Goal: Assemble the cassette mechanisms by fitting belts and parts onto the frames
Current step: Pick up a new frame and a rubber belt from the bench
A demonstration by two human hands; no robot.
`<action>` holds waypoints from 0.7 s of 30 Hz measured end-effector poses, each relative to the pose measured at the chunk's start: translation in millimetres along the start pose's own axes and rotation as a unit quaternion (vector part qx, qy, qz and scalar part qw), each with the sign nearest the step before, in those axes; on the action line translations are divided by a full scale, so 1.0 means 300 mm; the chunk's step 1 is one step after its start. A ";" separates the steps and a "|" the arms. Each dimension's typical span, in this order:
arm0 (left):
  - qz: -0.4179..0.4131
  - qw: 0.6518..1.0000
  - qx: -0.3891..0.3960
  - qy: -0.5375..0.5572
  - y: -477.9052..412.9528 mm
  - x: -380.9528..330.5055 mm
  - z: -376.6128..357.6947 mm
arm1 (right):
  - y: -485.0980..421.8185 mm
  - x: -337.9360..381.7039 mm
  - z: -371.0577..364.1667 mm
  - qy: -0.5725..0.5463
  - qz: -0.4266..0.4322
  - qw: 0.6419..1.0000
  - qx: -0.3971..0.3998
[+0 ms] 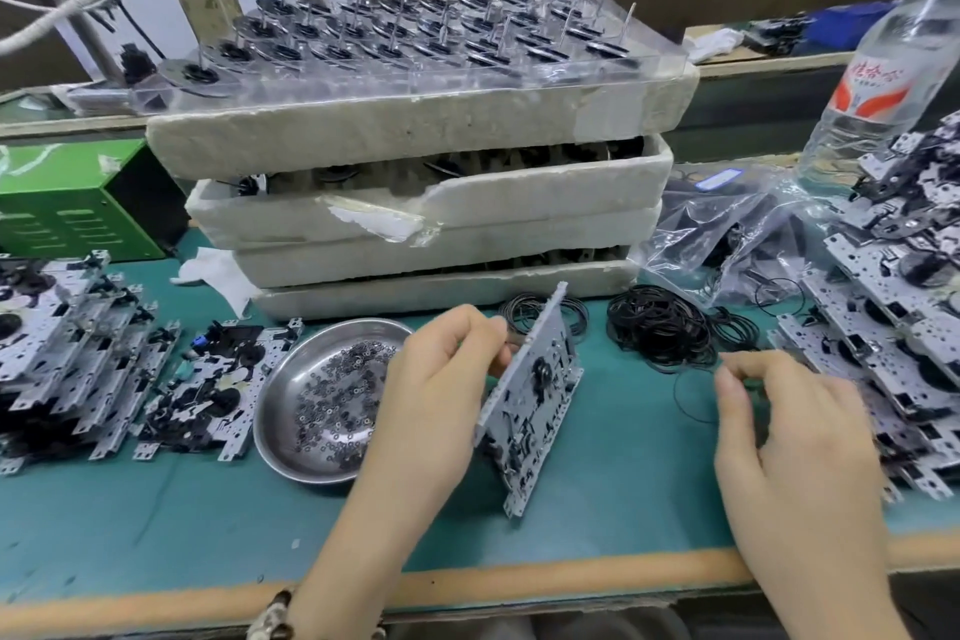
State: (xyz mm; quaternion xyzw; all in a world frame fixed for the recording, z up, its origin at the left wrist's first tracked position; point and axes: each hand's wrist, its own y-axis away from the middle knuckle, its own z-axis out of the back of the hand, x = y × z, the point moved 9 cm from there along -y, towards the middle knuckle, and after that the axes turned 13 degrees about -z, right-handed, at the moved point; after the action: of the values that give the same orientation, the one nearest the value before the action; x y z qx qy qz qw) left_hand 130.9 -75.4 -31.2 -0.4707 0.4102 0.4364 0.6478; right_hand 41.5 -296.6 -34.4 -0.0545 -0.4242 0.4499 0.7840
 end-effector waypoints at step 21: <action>-0.202 0.880 -0.001 -0.430 0.123 -0.085 -0.027 | 0.045 0.056 -0.053 -0.050 0.106 0.988 0.103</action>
State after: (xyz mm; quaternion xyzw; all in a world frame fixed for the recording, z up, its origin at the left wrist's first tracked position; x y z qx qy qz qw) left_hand 87.6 -81.4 -18.2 -0.3104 -0.0126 0.4563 0.8338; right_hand 48.0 -271.2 -40.5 0.0045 -0.4061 0.5737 0.7113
